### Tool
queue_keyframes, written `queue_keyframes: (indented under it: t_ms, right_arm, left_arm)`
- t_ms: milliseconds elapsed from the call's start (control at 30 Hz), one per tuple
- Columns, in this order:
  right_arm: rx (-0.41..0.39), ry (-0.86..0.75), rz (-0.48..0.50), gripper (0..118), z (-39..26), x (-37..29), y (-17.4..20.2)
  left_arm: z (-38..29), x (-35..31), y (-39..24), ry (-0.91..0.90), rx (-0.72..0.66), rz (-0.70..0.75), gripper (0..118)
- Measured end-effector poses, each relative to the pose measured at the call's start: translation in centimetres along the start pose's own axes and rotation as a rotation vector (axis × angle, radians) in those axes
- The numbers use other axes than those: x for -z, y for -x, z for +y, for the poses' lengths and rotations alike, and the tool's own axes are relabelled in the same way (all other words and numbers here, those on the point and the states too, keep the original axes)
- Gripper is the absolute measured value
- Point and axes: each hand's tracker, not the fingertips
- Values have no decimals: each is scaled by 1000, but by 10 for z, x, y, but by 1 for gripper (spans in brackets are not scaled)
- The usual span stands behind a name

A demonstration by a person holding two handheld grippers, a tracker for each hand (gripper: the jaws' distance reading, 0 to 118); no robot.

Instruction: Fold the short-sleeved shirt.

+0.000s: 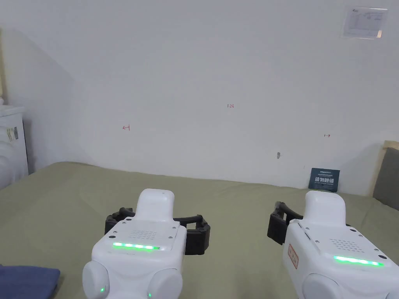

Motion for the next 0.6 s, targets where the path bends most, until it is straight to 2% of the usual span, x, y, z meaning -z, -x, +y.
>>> queue_keyframes:
  t_ms: [100, 167, 233, 333, 400, 467, 500, 567, 600]
  right_arm:
    - [-35, -24, -58, 59, -1, 1, 1]
    - [-42, -15, -50, 59, -2, 0, 0]
    - [-36, -12, -7, 59, -2, -1, -3]
    - [46, 43, 79, 57, 1, -2, -7]
    - [26, 33, 31, 57, 1, -2, -4]
    - [-36, 16, 11, 56, 0, -2, -1]
    - [-34, 42, 25, 55, 1, -1, -2]
    - [19, 23, 44, 57, -1, -2, -2]
    - [15, -12, 18, 60, -3, -2, 1]
  left_arm:
    - [0, 0, -1, 3, 4, -14, 118]
    - [1, -1, -2, -4, 8, -13, 118]
    - [2, -1, -2, -9, 11, -15, 118]
    - [3, 0, -2, -7, 8, -17, 118]
    - [3, 1, -3, -6, 7, -15, 118]
    - [4, 0, -3, -7, 8, -17, 118]
    - [4, 0, -3, -7, 12, -22, 118]
    - [4, 0, -3, -7, 16, -16, 118]
    - [5, 0, -3, -8, 13, -15, 118]
